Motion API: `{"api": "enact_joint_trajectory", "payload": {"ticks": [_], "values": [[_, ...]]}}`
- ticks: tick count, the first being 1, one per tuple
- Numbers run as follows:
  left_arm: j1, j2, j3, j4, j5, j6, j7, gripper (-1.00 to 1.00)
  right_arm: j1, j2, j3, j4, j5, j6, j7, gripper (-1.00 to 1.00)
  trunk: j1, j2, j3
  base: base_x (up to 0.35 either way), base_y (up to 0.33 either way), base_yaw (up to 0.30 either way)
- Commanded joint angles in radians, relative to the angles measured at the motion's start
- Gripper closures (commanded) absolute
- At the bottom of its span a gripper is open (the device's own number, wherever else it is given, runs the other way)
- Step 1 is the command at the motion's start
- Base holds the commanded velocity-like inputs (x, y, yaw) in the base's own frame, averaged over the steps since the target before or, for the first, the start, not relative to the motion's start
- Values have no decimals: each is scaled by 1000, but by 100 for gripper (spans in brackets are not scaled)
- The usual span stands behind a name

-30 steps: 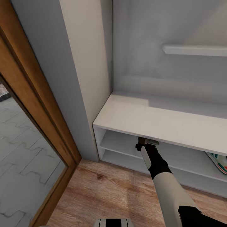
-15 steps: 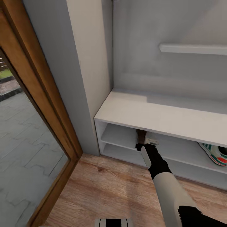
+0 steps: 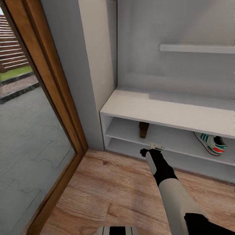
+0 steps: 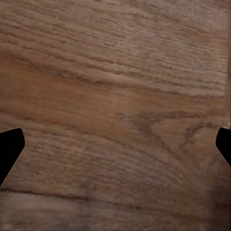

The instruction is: Pick up the two gym shoes and the two sandals from the corridor floor and place them onto the hallstand (shoe rack) in the corridor, making sure they are on the rack and not on the floor. Arrange them so the two gym shoes are next to each other and the two sandals are next to each other.

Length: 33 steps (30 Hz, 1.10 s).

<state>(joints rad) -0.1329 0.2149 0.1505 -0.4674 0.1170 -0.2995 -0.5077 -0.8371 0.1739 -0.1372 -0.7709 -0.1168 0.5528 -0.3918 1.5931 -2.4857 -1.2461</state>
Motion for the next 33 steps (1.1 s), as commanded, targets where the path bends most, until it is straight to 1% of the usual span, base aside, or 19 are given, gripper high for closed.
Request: {"api": "enact_joint_trajectory", "payload": {"ticks": [1, 8, 16, 18, 20, 21, 24, 25, 26, 28, 29, 31, 33], "values": [[-1, 0, 3, 1, 8, 2, -9, -100, 0, 1, -1, 0, -10, 1, -7, -100, -1, 0, -1, -336, 0, 0], [-1, 0, 4, 1, 6, 2, -8, -100, 0, 1, -1, 6, -8, 0, -7, -100, -1, 0, -1, -336, 0, 0], [-1, 0, 8, 2, 6, 2, -4, -100, 6, 1, -1, 161, -4, -18, -1, -100, -1, 0, -1, -294, 0, 0], [-1, 0, 9, 1, 7, 2, -2, -100, 7, 1, 0, 210, -2, -38, 0, -100, -1, 0, -1, -248, 0, 0], [-1, 0, 10, 0, 9, 2, -1, -100, 7, 1, 0, 263, 0, -75, 1, -100, -1, 0, -1, -233, 0, 0], [-1, 0, 11, -5, 13, 2, 1, -100, 7, 1, 1, 363, 3, -176, 5, -100, -1, 0, -1, -123, 0, 0], [-1, 0, 12, -8, 15, 2, 2, -100, 7, -20, 3, 452, 5, -269, 6, -100, -1, 0, -1, -80, 0, 0], [-2, 0, 13, -12, 17, 2, 2, -100, 7, -47, 12, 579, 18, -387, 8, -100, -1, 0, -1, -26, 0, 0], [-2, 0, 13, -13, 18, 2, 3, -100, 8, -60, 25, 637, 38, -443, 9, -100, -1, 0, -1, -16, 0, 0], [-2, 0, 14, -13, 19, 2, 3, -100, 9, -73, 39, 678, 67, -495, 12, -100, -1, 0, -1, -12, 0, 0], [-2, 0, 14, -14, 20, 2, 3, -100, 18, -86, 51, 703, 100, -539, 19, -100, -1, 0, -1, -7, 0, 0], [-2, -1, 15, -14, 20, 2, 4, -100, 40, -99, 58, 718, 132, -577, 32, -100, -1, 0, -1, -5, 0, 0], [-2, -1, 15, -15, 20, 2, 4, -100, 75, -111, 63, 728, 161, -607, 50, -100, -1, 0, -1, -3, 0, 0]]}}
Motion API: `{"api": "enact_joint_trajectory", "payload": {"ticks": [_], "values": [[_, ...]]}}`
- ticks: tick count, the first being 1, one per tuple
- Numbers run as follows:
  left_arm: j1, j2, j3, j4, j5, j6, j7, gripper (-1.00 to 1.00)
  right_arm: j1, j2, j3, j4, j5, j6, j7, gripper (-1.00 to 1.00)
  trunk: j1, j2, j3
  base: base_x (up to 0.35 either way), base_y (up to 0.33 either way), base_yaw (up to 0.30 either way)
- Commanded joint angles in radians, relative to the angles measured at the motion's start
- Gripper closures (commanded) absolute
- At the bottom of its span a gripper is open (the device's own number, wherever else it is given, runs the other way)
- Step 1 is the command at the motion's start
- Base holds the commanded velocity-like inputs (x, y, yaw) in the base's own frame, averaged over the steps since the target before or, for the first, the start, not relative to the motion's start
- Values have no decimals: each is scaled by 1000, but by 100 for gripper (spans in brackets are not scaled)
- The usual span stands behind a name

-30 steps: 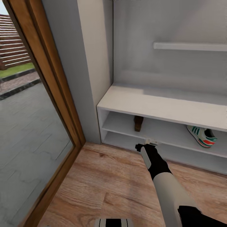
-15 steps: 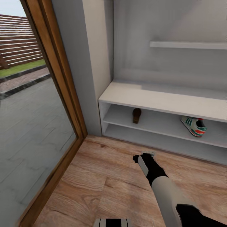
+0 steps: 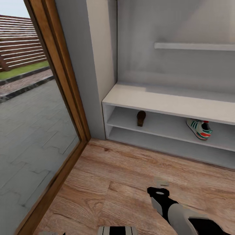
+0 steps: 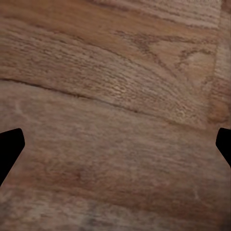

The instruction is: Pick up the two gym shoes and the two sandals from the corridor floor and place them onto the hallstand (shoe rack) in the corridor, making sure they are on the rack and not on the floor. Arrange them so the two gym shoes are next to each other and the two sandals are next to each other.

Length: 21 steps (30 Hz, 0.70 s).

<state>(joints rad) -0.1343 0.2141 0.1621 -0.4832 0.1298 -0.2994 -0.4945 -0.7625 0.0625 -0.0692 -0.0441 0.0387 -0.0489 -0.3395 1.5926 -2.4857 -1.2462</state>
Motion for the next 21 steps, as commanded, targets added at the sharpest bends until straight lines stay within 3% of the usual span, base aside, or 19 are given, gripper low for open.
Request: {"api": "enact_joint_trajectory", "payload": {"ticks": [1, 9, 17, 18, 21], "values": [[-1, -1, 3, 1, 8, 1, -9, -100, 19, -7, -3, 4, 17, -19, 9, -100, 0, 0, -1, -2, 0, 0], [-4, -15, 4, 0, 8, -20, -7, -100, 146, -74, 2, 13, 61, -133, 87, -100, 0, 0, -1, -1, 0, 0], [-3, -21, 9, 12, 9, -29, 16, -100, 211, -132, 3, 15, 67, -222, 116, -100, 0, 0, -1, 0, 0, 0], [-3, -21, 9, 14, 8, -30, 24, -100, 225, -148, 3, 15, 68, -236, 119, -100, 0, 0, -1, 0, 0, 0], [-2, -21, 10, 17, 6, -34, 36, -100, 232, -160, 3, 15, 68, -243, 120, -100, 0, 0, -1, 0, 0, 0]]}}
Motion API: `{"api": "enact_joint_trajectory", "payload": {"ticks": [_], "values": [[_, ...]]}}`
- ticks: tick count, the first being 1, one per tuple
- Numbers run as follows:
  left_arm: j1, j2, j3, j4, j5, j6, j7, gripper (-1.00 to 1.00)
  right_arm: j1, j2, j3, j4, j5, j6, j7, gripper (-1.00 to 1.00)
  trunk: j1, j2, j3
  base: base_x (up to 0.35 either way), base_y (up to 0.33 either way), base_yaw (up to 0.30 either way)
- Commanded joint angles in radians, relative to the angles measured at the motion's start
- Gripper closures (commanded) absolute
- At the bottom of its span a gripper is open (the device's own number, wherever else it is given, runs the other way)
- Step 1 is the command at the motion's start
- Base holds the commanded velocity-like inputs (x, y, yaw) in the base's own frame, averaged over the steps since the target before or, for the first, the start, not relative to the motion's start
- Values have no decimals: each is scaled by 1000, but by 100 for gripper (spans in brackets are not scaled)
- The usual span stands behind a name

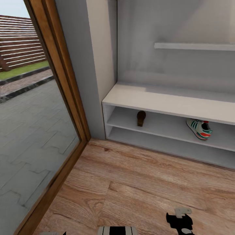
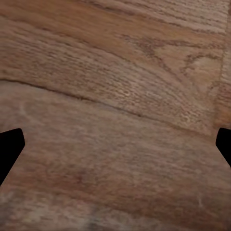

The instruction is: Pick up the two gym shoes and the two sandals from the corridor floor and place them onto the hallstand (shoe rack) in the corridor, making sure they are on the rack and not on the floor. Arrange them so the two gym shoes are next to each other and the two sandals are next to each other.

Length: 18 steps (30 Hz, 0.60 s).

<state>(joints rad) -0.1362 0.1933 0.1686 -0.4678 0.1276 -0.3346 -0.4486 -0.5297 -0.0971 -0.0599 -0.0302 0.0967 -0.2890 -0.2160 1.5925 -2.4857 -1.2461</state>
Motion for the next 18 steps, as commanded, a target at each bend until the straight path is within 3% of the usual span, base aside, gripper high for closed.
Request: {"api": "enact_joint_trajectory", "payload": {"ticks": [1, 18], "values": [[-1, 0, 3, 1, 8, 1, -10, -100, -1, 0, -6, 1, 10, -3, -3, -100, 0, 0, -1, 0, 0, 0], [1, 1, -6, 8, 0, -4, 5, -100, 11, -1, -6, 2, 8, -15, -3, -100, 0, 0, -1, 0, 0, 0]]}}
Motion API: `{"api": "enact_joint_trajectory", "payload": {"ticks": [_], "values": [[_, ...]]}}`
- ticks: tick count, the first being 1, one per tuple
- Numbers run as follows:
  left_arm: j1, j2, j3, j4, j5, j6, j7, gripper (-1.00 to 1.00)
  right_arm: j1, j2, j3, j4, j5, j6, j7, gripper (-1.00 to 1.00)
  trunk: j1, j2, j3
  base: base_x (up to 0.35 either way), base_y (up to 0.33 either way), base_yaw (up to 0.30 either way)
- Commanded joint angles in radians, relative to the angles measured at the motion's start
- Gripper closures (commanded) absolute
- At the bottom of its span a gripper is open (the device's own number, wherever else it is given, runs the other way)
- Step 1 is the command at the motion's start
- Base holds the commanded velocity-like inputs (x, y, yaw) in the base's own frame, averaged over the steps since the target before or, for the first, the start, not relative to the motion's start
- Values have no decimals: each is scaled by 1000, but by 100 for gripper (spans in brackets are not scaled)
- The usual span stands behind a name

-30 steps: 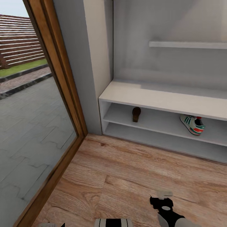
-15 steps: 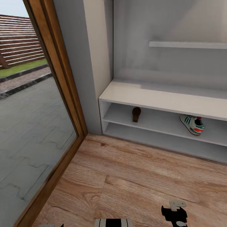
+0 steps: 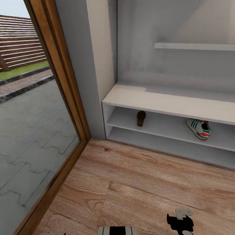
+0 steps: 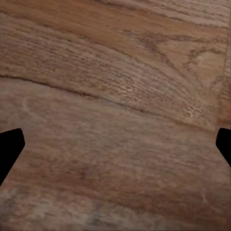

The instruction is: Pick up the two gym shoes and the two sandals from the corridor floor and place them onto the hallstand (shoe rack) in the corridor, making sure they are on the rack and not on the floor. Arrange them so the two gym shoes are next to each other and the two sandals are next to each other.

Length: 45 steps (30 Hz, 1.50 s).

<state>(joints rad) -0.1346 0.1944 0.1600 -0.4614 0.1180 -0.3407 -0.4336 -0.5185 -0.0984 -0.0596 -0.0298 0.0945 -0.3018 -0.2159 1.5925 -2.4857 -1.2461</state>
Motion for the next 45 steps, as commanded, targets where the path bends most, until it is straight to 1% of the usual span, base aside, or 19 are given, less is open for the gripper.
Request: {"api": "enact_joint_trajectory", "payload": {"ticks": [1, 4, 8, 17, 19, 27, 28, 31, 36, 45], "values": [[-1, 0, 3, 3, 9, 2, -10, -100, 0, 0, -6, 1, 10, -3, -3, -100, 0, 0, -1, 0, 0, 0], [0, 0, 7, 23, 11, 1, -9, -100, 2, 2, -6, 2, 10, -6, -4, -100, 0, 0, -1, 0, 0, -13], [0, 0, 9, 29, 12, 2, -8, -100, 4, 3, -7, 2, 9, -6, -4, -100, 0, 0, -1, 0, 0, -110], [-1, 0, 10, 33, 13, 1, 7, -100, 7, 4, -8, 1, 2, -7, -3, -100, 0, 0, -1, 0, 0, -223], [-1, -1, 10, 33, 13, 1, 18, -100, 8, 5, -8, 1, -6, -8, -3, -100, 0, 0, -1, 0, 0, -257], [-1, -2, 10, 34, 16, 1, 87, -100, 10, 5, -9, 1, -72, -8, -3, -100, 0, 0, -1, 0, 0, -264], [-1, -2, 10, 34, 16, 1, 87, -100, 10, 5, -9, 1, -72, -8, -3, -100, 0, 0, -1, 0, 0, -266], [0, -2, 9, 35, 15, 1, 105, -100, 12, 5, -9, 2, -90, -9, -2, -100, 0, 0, -1, 0, 0, -267], [0, -2, 9, 35, 14, 0, 119, -100, 15, 6, -8, 2, -102, -9, -2, -100, 0, 0, -1, 0, 0, -267], [0, -3, 9, 35, 19, 0, 124, -100, 19, 7, -8, 2, -108, -10, -2, -100, 0, 0, -1, 0, 0, -267]]}}
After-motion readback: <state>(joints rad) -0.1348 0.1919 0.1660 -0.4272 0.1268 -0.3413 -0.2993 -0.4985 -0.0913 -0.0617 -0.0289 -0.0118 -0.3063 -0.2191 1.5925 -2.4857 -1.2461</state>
